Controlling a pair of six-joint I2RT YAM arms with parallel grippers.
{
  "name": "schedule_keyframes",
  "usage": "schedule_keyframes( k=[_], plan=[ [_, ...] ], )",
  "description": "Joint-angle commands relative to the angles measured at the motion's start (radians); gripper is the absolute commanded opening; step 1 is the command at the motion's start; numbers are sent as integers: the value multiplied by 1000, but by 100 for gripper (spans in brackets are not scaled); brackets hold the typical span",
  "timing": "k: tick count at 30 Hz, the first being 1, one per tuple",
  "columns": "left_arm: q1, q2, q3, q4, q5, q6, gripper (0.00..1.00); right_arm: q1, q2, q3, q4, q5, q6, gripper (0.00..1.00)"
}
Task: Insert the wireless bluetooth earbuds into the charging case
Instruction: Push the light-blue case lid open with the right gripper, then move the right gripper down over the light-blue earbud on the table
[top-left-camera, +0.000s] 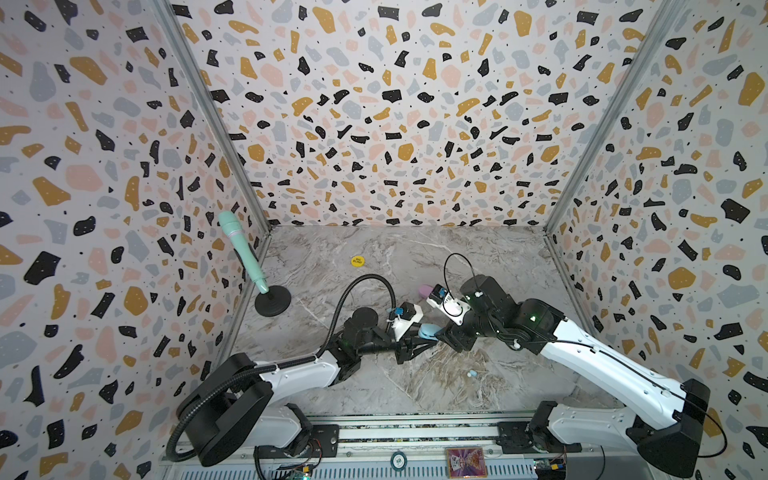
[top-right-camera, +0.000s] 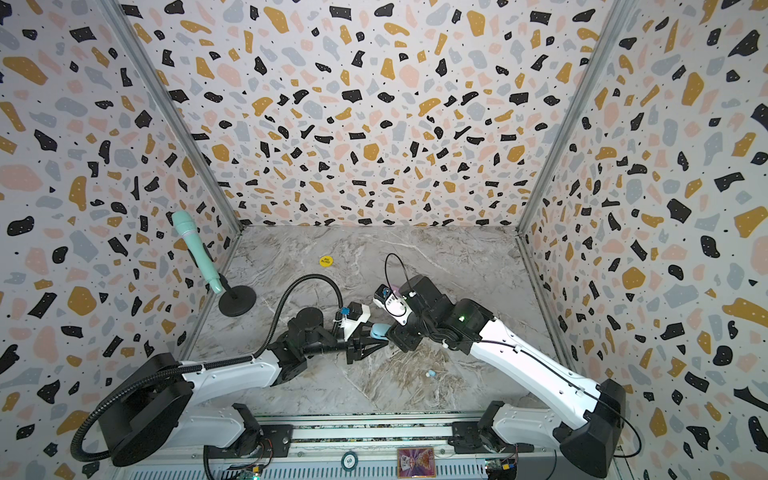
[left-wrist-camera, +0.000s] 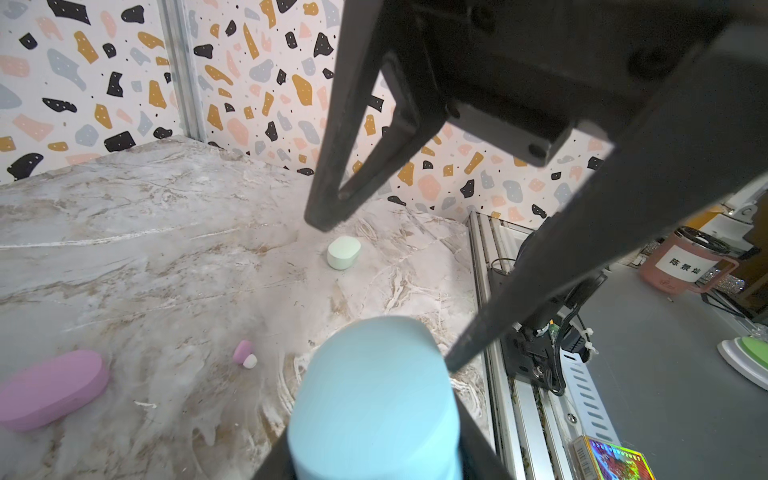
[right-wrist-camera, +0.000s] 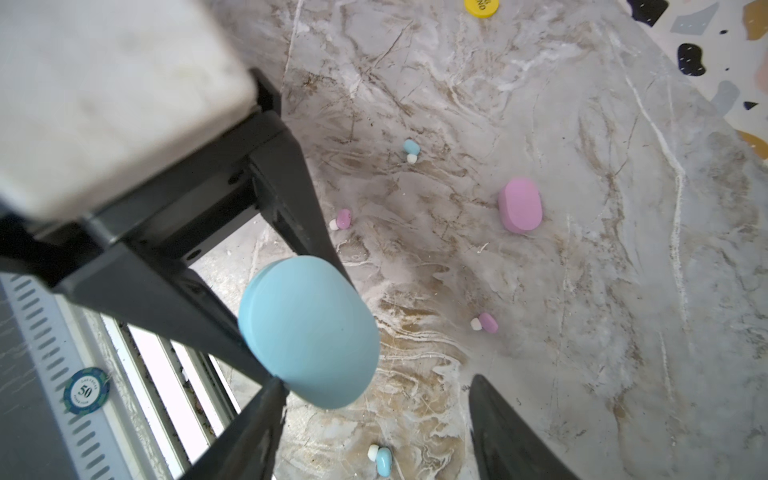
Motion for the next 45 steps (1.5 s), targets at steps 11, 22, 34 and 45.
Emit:
schedule_keyframes(
  k=[11, 22, 34, 45],
  plan=[
    [-14, -45, 24, 84, 80, 3, 19, -46, -1, 61, 8, 51, 26, 75],
    [2, -43, 1, 178, 22, -65, 17, -103, -36, 118, -55, -133, 92, 99],
    [72, -65, -46, 308, -20, -196, 17, -261, -80, 65, -124, -305, 253, 99],
    [86, -110, -62, 272, -50, -175, 17, -293, -157, -218, -130, -262, 676, 99]
  ],
)
